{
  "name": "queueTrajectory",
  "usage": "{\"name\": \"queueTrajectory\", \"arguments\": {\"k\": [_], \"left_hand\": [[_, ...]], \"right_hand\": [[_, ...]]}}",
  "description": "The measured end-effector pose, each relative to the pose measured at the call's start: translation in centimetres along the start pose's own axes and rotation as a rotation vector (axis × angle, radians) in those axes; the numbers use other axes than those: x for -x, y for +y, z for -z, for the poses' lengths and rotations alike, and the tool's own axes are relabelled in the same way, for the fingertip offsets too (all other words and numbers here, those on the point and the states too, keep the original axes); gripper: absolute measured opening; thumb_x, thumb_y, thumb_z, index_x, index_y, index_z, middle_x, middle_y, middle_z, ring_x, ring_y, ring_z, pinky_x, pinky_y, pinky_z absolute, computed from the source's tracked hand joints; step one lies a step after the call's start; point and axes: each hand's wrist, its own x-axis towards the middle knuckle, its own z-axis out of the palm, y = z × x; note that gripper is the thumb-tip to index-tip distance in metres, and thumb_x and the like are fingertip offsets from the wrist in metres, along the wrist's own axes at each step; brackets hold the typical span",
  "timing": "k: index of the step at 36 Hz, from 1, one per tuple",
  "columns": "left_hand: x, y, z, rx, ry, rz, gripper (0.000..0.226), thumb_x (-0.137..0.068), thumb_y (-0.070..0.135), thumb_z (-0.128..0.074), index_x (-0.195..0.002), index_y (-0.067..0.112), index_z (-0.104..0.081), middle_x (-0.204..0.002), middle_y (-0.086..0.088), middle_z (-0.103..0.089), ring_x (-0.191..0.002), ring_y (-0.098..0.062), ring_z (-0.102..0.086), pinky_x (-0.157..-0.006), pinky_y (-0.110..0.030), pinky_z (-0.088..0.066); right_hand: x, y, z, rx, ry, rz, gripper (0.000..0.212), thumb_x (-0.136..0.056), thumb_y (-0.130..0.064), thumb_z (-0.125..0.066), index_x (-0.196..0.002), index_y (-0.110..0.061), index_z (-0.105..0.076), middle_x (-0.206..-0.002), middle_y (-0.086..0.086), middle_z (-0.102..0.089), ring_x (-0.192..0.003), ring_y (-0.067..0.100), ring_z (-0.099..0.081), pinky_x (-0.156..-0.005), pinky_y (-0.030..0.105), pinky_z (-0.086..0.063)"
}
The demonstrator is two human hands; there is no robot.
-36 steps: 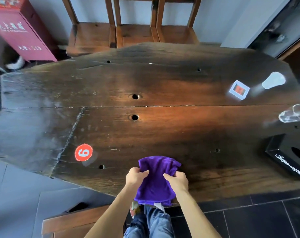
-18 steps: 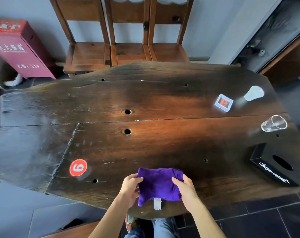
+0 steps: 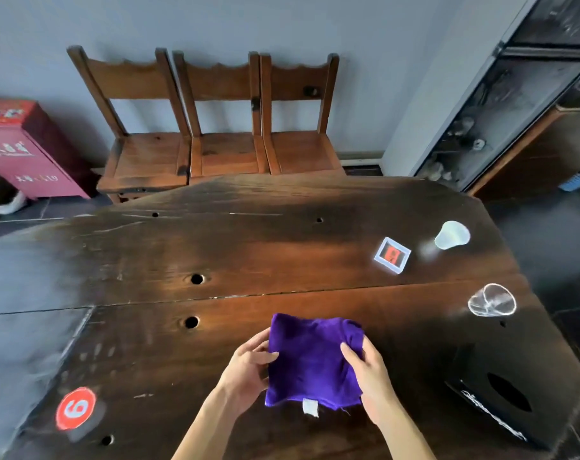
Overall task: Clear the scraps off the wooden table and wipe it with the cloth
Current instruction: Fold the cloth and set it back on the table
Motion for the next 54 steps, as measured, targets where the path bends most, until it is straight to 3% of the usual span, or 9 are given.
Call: {"name": "queueTrajectory", "arguments": {"k": [9, 16, 19, 25, 31, 39, 45, 48, 54], "left_hand": [[-8.6, 3.6, -9.5, 0.164, -0.074, -0.037, 0.07, -0.077, -0.025, -0.048, -0.133, 0.013, -0.067, -0.127, -0.018, -0.068, -0.094, -0.031, -0.073, -0.076, -0.038, -0.061], [-17.4, 8.3, -15.1, 0.12, -0.032, -0.039, 0.068, -0.083, -0.023, -0.045, -0.132, 0.02, -0.068, -0.122, -0.01, -0.071, -0.09, -0.026, -0.073, -0.075, -0.037, -0.059], [-21.8, 10.6, -17.0, 0.127, -0.028, -0.054, 0.066, -0.085, -0.023, -0.044, -0.124, 0.021, -0.073, -0.122, -0.009, -0.073, -0.1, -0.03, -0.073, -0.092, -0.047, -0.057], [-30.6, 14.9, -19.0, 0.112, -0.049, -0.062, 0.065, -0.082, -0.021, -0.048, -0.122, 0.022, -0.074, -0.115, -0.006, -0.075, -0.096, -0.027, -0.075, -0.079, -0.041, -0.061], [-38.2, 18.3, -20.2, 0.009, -0.027, -0.062, 0.066, -0.086, -0.019, -0.046, -0.11, 0.032, -0.08, -0.107, -0.002, -0.076, -0.091, -0.022, -0.073, -0.086, -0.041, -0.059], [-45.5, 20.5, -22.6, -0.125, 0.085, -0.106, 0.072, -0.088, -0.022, -0.041, -0.1, 0.036, -0.081, -0.11, 0.0, -0.077, -0.11, -0.029, -0.064, -0.098, -0.048, -0.052], [-47.7, 19.7, -22.9, -0.195, 0.287, -0.133, 0.059, -0.094, -0.017, -0.038, -0.133, 0.02, -0.064, -0.123, -0.003, -0.068, -0.105, -0.022, -0.061, -0.085, -0.038, -0.051], [-48.0, 18.5, -22.4, -0.236, 0.365, -0.153, 0.048, -0.097, -0.01, -0.043, -0.134, 0.014, -0.062, -0.118, -0.004, -0.069, -0.102, -0.021, -0.064, -0.078, -0.033, -0.053], [-47.5, 16.8, -21.9, -0.608, 0.555, -0.195, 0.032, -0.094, 0.018, -0.07, -0.125, 0.01, -0.065, -0.113, -0.007, -0.071, -0.109, -0.027, -0.068, -0.1, -0.048, -0.055]], "right_hand": [[-11.4, -6.3, 6.4, 0.046, -0.066, 0.007, 0.026, -0.096, -0.027, -0.069, -0.121, -0.033, -0.063, -0.126, -0.007, -0.067, -0.116, 0.011, -0.062, -0.108, 0.039, -0.048], [-21.8, -11.0, 9.3, 0.038, -0.074, -0.015, 0.056, -0.097, -0.033, -0.067, -0.149, -0.027, -0.047, -0.145, -0.006, -0.053, -0.134, 0.018, -0.05, -0.117, 0.048, -0.039], [-26.6, -12.8, 9.7, 0.026, -0.057, -0.015, 0.057, -0.098, -0.032, -0.066, -0.151, -0.023, -0.045, -0.15, -0.002, -0.051, -0.138, 0.02, -0.048, -0.119, 0.047, -0.037], [-35.8, -16.3, 9.3, -0.008, -0.062, 0.048, 0.022, -0.1, -0.021, -0.063, -0.119, -0.033, -0.062, -0.122, -0.012, -0.066, -0.109, 0.002, -0.062, -0.094, 0.03, -0.049], [-44.1, -17.6, 8.9, -0.018, -0.029, 0.046, 0.026, -0.099, -0.022, -0.064, -0.12, -0.037, -0.062, -0.112, -0.023, -0.063, -0.103, -0.004, -0.057, -0.096, 0.03, -0.044], [-52.3, -18.2, 8.9, 0.085, 0.01, 0.067, 0.047, -0.101, -0.025, -0.06, -0.146, -0.028, -0.047, -0.119, -0.022, -0.056, -0.119, 0.01, -0.054, -0.099, 0.035, -0.041], [-54.2, -17.8, 9.1, 0.196, 0.052, 0.033, 0.052, -0.101, -0.027, -0.061, -0.149, -0.024, -0.042, -0.143, -0.001, -0.051, -0.13, 0.022, -0.051, -0.102, 0.04, -0.045], [-53.7, -17.1, 9.7, 0.248, 0.165, -0.018, 0.056, -0.096, -0.027, -0.067, -0.146, -0.018, -0.042, -0.141, 0.009, -0.055, -0.124, 0.028, -0.056, -0.098, 0.041, -0.049], [-51.4, -15.6, 10.1, 0.363, 0.214, 0.057, 0.055, -0.087, -0.021, -0.079, -0.131, -0.021, -0.046, -0.122, 0.012, -0.056, -0.103, 0.031, -0.065, -0.084, 0.051, -0.061]]}}
